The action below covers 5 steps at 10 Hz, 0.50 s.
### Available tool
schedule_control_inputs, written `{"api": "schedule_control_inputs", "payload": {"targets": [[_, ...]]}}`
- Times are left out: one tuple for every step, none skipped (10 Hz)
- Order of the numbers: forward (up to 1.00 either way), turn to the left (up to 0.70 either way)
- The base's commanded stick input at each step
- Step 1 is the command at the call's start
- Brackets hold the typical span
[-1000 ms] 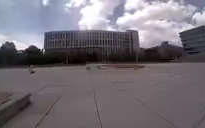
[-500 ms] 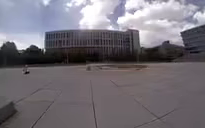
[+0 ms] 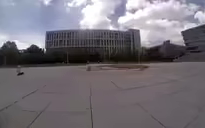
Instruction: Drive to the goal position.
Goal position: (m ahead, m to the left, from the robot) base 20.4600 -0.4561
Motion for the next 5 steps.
{"api": "schedule_control_inputs", "payload": {"targets": [[0.70, 0.00], [0.70, 0.00], [0.70, 0.00], [0.70, 0.00], [0.70, 0.00]]}}
